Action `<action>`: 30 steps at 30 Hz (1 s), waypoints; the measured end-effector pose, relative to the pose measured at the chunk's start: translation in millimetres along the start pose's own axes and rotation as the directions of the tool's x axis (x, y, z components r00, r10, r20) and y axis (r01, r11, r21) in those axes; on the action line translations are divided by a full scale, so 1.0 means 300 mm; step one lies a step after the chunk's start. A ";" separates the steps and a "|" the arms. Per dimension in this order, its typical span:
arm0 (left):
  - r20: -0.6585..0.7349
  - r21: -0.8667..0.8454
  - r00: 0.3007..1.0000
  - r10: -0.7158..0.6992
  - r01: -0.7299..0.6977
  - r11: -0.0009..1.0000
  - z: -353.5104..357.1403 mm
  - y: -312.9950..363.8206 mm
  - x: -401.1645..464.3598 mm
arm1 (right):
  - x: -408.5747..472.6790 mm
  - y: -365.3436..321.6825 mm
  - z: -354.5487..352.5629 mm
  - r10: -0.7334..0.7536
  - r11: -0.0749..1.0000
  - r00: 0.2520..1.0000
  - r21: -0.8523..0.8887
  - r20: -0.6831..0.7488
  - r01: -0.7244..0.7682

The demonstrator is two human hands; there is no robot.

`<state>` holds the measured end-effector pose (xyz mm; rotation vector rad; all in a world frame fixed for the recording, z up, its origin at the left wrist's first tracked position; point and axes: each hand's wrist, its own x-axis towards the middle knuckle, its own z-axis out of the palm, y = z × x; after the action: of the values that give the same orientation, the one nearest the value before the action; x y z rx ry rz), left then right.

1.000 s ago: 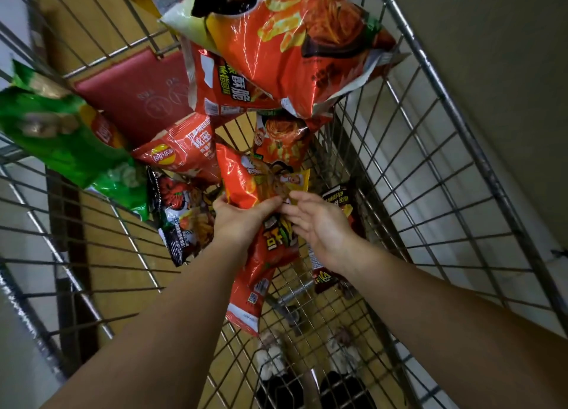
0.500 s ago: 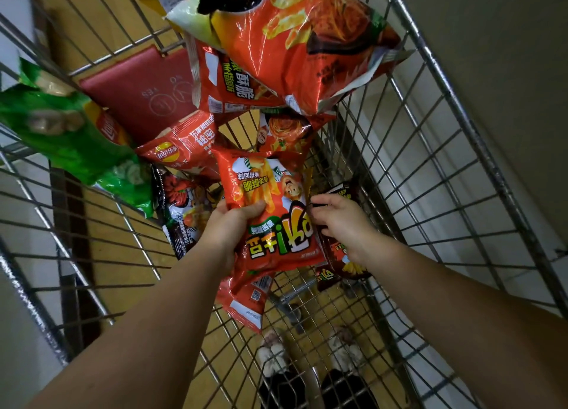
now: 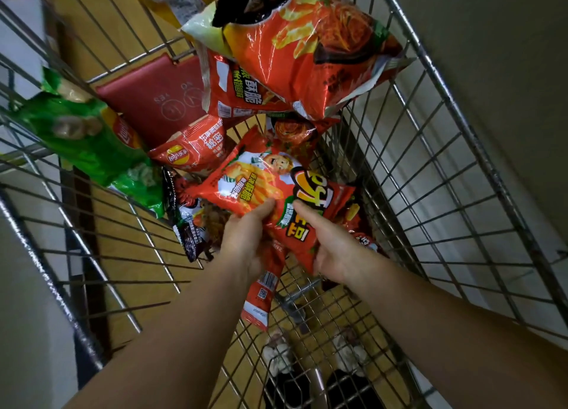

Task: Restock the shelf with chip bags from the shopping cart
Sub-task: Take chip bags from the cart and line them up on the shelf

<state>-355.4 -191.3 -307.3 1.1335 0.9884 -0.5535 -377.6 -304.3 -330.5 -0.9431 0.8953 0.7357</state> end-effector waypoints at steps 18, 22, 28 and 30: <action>0.480 0.751 0.877 -0.028 -0.394 0.531 -0.068 0.102 -0.039 | -0.039 -0.256 -0.057 0.083 0.360 0.953 -0.901 0.290 0.243; 0.434 0.740 0.900 -0.038 -0.332 0.585 -0.090 0.084 -0.032 | -0.028 -0.222 -0.061 -0.109 0.388 0.948 -0.866 0.298 0.317; 0.090 0.712 0.982 0.167 -0.181 0.678 -0.099 0.046 0.037 | 0.030 -0.146 -0.124 -0.585 0.544 0.807 -0.776 -0.077 0.320; -0.003 0.683 0.980 0.197 -0.142 0.717 -0.101 0.018 0.054 | 0.048 -0.094 -0.164 -0.587 0.479 0.792 -0.861 -0.169 0.171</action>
<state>-354.3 -159.4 -321.6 1.9016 0.7352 -0.7581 -362.6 -358.1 -347.8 -2.1786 0.6438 0.5018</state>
